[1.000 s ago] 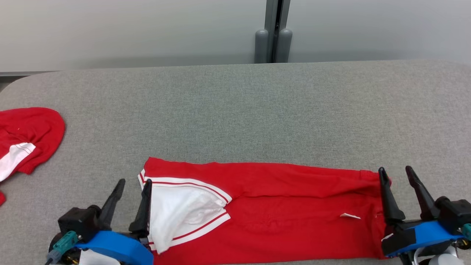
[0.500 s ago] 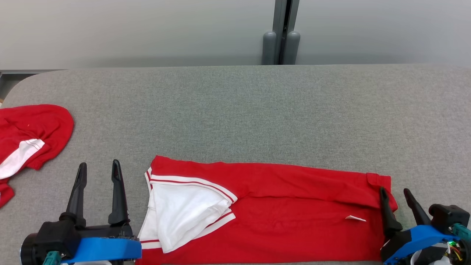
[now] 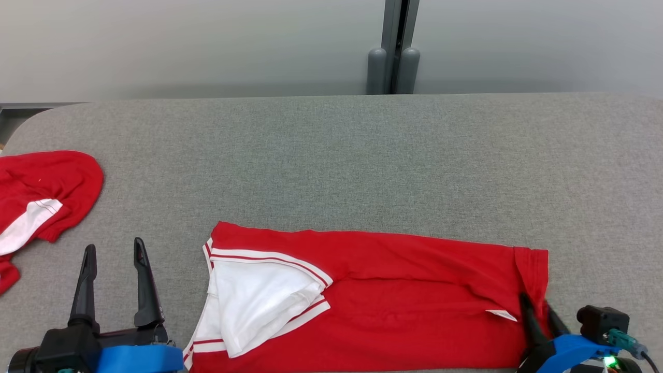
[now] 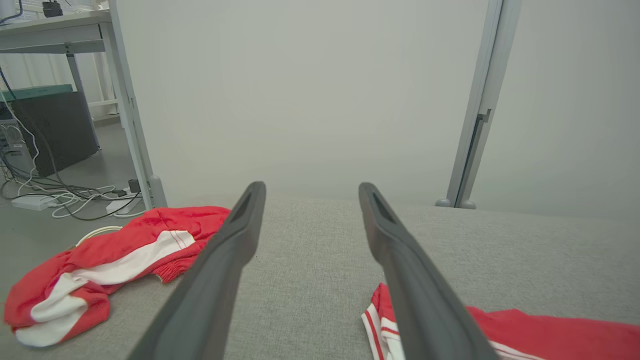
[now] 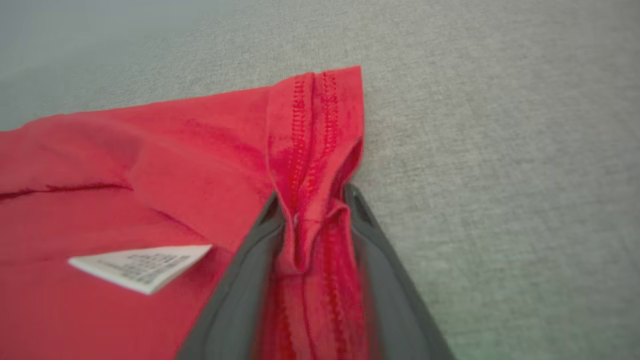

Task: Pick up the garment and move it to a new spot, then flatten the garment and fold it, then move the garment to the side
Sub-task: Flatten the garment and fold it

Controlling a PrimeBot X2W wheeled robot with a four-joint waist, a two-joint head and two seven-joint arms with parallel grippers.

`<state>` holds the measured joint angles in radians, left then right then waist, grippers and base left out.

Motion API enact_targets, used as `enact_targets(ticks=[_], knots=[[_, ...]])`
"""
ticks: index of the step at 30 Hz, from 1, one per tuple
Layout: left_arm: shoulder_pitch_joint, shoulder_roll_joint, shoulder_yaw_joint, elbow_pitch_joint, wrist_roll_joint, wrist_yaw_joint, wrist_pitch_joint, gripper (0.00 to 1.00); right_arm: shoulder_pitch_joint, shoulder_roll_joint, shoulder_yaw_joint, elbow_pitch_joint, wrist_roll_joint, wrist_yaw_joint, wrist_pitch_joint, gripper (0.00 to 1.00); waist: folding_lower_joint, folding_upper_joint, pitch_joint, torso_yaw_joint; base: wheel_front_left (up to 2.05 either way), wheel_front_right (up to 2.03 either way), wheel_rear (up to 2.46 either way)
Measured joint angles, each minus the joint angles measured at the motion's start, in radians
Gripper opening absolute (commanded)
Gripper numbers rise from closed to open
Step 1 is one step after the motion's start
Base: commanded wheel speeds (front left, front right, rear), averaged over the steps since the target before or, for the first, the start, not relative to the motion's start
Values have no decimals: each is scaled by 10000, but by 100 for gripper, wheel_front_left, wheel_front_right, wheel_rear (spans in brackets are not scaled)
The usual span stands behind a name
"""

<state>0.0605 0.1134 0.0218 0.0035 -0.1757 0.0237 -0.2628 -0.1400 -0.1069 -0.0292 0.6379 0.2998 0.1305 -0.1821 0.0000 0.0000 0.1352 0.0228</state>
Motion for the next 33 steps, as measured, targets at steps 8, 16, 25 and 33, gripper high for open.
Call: enact_targets(ticks=[8, 16, 25, 33], knots=[[87, -307, 391, 50, 673, -244, 0, 100, -65, -79, 56, -69, 293, 6, -366, 0, 0, 0, -33, -88, 0, 0, 0], [156, -470, 694, 161, 913, -401, 0, 100, -467, -1801, -1469, 301, 541, 6, -370, 0, 0, 0, -101, -179, 0, 0, 0], [196, -554, 901, 278, 984, -512, 0, 100, -551, -2385, -1421, -533, 428, 4, 278, 0, 0, 0, -151, -280, 0, 0, 0], [237, -594, 861, 439, 984, -610, 0, 100, 109, -1179, -654, -2334, 1001, 4, 930, 0, 0, 0, -240, -304, 0, 0, 0]])
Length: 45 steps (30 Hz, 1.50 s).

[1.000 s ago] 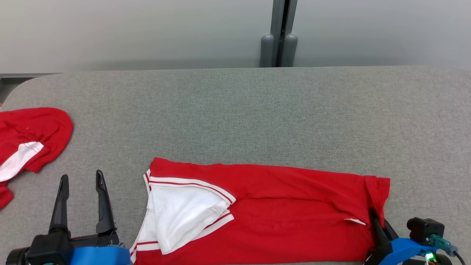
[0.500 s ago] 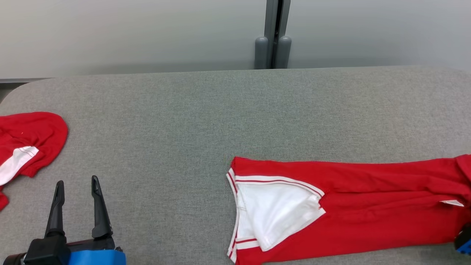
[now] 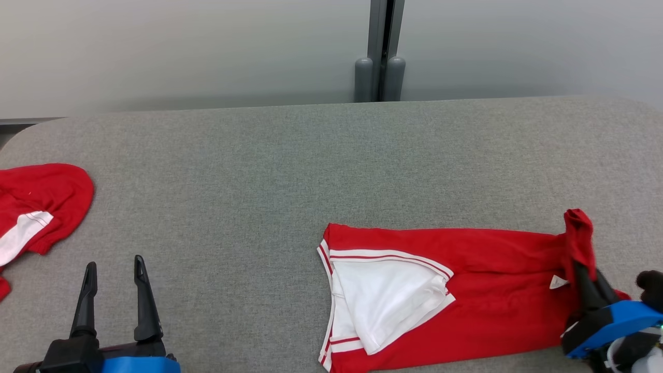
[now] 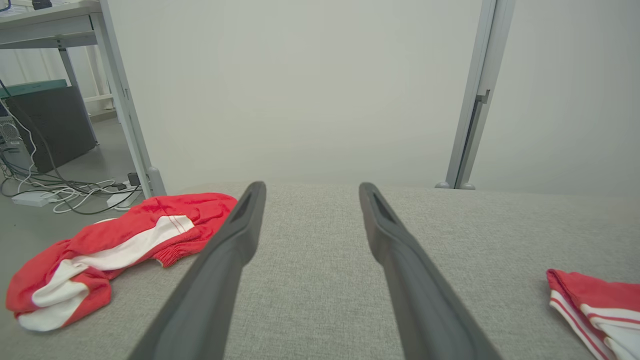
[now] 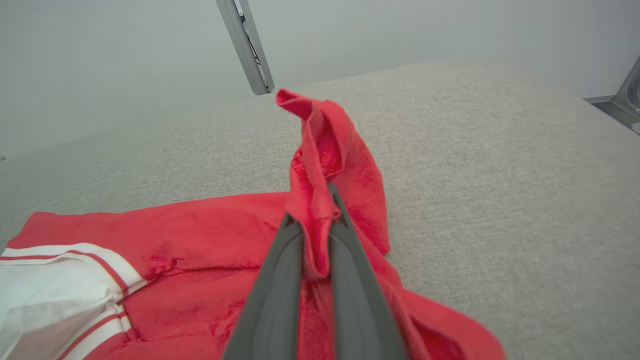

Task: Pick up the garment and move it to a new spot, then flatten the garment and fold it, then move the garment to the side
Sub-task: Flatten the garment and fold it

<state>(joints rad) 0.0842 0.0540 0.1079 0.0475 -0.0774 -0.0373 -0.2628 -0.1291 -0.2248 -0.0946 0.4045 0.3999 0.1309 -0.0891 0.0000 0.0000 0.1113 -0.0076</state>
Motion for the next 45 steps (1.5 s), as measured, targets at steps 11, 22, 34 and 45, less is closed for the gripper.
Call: enact_targets(ticks=[11, 22, 34, 45], knots=[[1, -23, -140, 276, 25, -138, 0, 100, 465, 1267, 1988, -1463, 176, -2, 307, 0, 0, 0, -96, 112, 0, 0, 0], [-109, -27, -282, 543, 6, -221, 0, 100, 64, 1708, 3893, -1342, 713, -2, 180, 0, 0, 0, -81, 355, 0, 0, 0], [-316, -27, -378, 719, -94, -247, 0, 100, -1135, 1747, 5618, -134, 1960, -2, -625, 0, 0, 0, 9, 534, 0, 0, 0], [-369, -29, -554, 738, -182, -148, 0, 100, -1898, 1753, 6098, 897, 2445, -2, -1430, 100, 0, 0, 97, 493, 0, 0, 0]])
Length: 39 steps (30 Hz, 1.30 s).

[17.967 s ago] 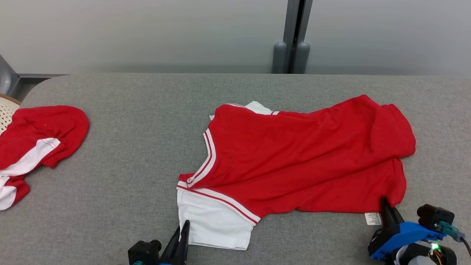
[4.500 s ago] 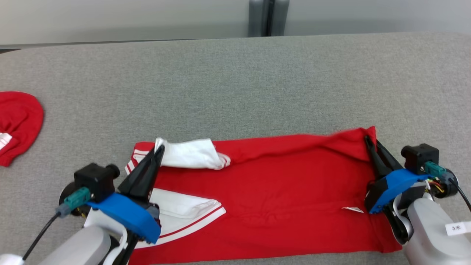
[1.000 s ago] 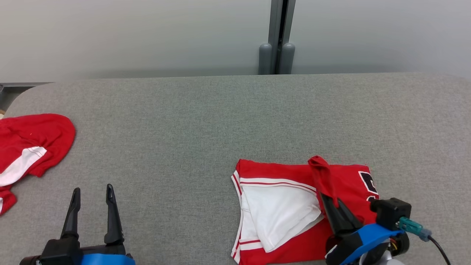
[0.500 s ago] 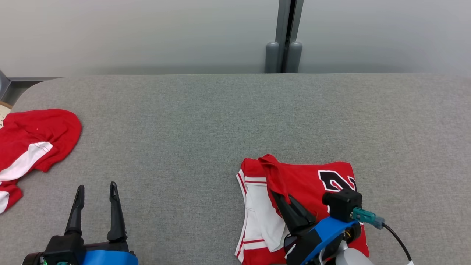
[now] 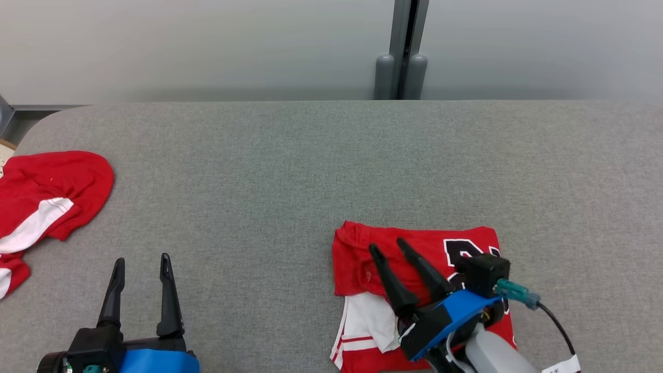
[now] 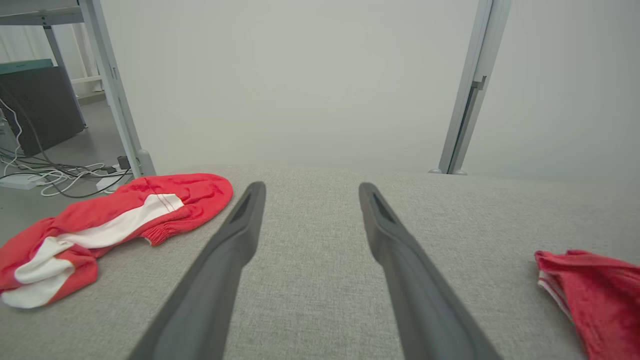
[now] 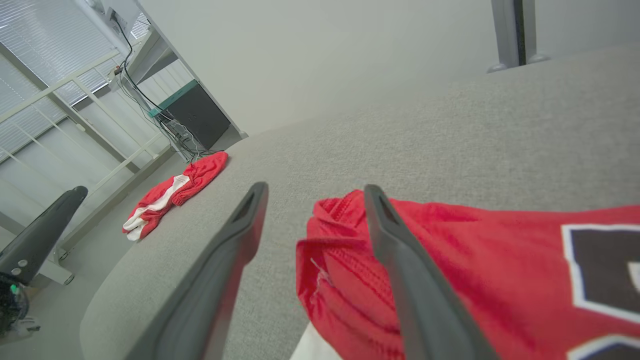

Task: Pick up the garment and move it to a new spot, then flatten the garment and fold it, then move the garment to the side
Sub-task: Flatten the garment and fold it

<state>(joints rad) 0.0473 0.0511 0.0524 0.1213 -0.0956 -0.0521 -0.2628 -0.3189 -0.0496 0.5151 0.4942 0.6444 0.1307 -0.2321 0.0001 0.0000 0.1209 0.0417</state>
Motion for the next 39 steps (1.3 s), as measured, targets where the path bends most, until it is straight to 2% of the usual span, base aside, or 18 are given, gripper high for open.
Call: enact_targets(ticks=[7, 17, 27, 39], knots=[[35, -4, -6, -21, 4, 17, 0, 100, -97, -163, -1492, -301, -1151, 0, -255, 100, 0, 0, -278, -202, 0, 0, 0], [270, -4, -12, -176, 6, 27, 0, 100, 1252, -759, -3848, -2349, -2487, 0, -303, 100, 0, -1, -665, -516, 0, 0, 0], [409, -4, 50, -104, 86, -63, 0, 100, 2692, -573, -4525, -3279, -3398, 0, -303, 100, -1, 0, -960, -535, 0, 0, 0], [746, -4, 59, -247, 192, -117, 0, 100, 3881, -253, -5474, -3714, -4397, 0, -236, 100, -1, 0, -1353, -434, 0, 0, 0]])
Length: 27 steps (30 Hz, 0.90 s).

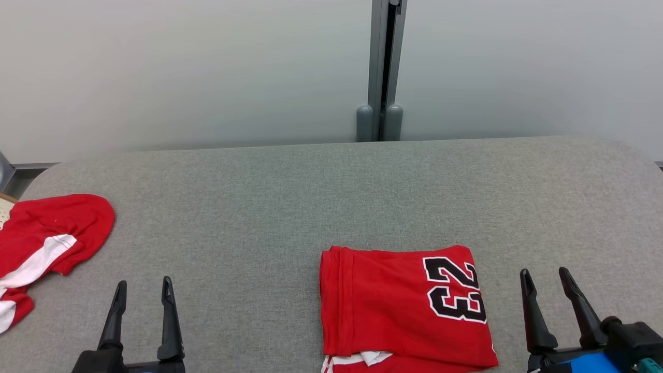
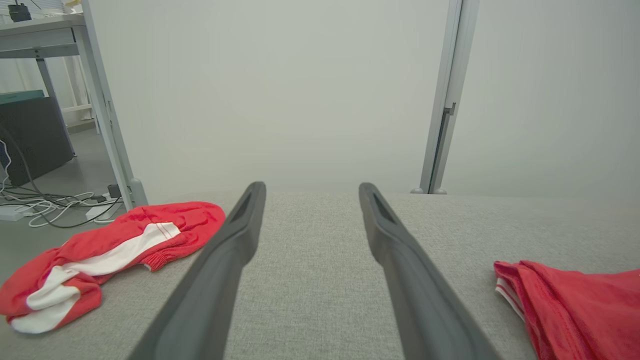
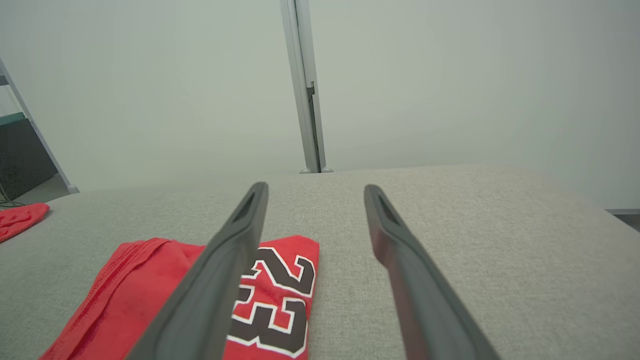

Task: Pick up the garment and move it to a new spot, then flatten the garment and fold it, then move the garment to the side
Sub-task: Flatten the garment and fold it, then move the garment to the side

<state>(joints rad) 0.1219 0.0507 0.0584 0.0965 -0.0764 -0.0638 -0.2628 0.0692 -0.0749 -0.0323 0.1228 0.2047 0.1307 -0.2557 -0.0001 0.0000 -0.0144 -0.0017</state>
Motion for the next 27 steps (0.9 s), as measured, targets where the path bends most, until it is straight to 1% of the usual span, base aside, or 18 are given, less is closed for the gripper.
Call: enact_targets(ticks=[7, 13, 27], knots=[[215, 4, -98, -12, 92, -150, -2, 100, 376, 182, -290, -219, -410, 0, 359, 100, 0, 0, -90, 83, 0, 0, 0], [295, 81, -184, 431, 167, -150, 2, 100, 550, 222, -391, -376, -702, 0, 700, 100, 0, 0, -135, 116, 0, 0, 0], [201, 146, -272, 617, 77, -119, 0, 100, 577, 232, -366, -359, -654, 0, 886, 100, 1, 0, -199, 106, 0, 0, 0]])
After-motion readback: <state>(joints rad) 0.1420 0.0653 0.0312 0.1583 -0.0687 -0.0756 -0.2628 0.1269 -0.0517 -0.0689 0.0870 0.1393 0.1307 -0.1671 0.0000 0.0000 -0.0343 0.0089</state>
